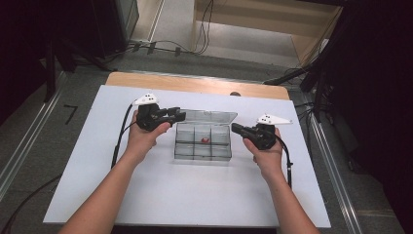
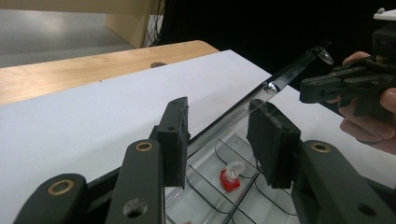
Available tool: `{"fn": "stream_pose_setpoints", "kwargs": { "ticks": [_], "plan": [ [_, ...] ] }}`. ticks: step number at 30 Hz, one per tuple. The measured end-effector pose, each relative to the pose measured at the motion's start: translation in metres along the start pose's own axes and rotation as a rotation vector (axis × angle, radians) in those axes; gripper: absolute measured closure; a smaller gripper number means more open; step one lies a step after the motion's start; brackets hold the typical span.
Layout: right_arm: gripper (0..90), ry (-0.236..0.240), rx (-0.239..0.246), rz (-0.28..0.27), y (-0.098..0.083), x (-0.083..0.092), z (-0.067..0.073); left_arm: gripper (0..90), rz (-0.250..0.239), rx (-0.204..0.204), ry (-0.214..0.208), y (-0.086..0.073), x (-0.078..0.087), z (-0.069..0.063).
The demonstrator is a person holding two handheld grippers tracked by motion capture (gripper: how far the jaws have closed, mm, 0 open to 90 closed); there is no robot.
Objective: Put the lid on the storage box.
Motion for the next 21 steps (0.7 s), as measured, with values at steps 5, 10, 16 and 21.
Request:
{"fn": "stream_pose_setpoints", "kwargs": {
  "ticks": [5,10,16,21],
  "plan": [
    [88.1,0.005,0.021,0.005,0.0,0.0,0.004,56.2,0.001,-0.007,-0.004,-0.002,0.002,-0.003],
    [88.1,0.008,0.023,0.008,-0.001,-0.001,0.007,54.3,-0.002,-0.006,-0.009,-0.004,0.004,-0.004],
    [88.1,0.018,0.009,0.01,-0.002,-0.002,0.009,52.1,0.002,-0.008,-0.007,-0.006,0.007,-0.006],
    [88.1,0.016,0.01,-0.001,-0.002,-0.001,0.011,48.9,-0.001,-0.006,-0.005,-0.008,0.013,-0.007]
  ]
}}
Point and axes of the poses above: each handheld gripper's, and its own axes: x roughly backward along the jaws, y roughly out of its top, z roughly to its left, the point moved 7 cm from there along -x, roughly forward along the jaws, and after that the axes turned 11 degrees about -z, right-handed, at the moved point
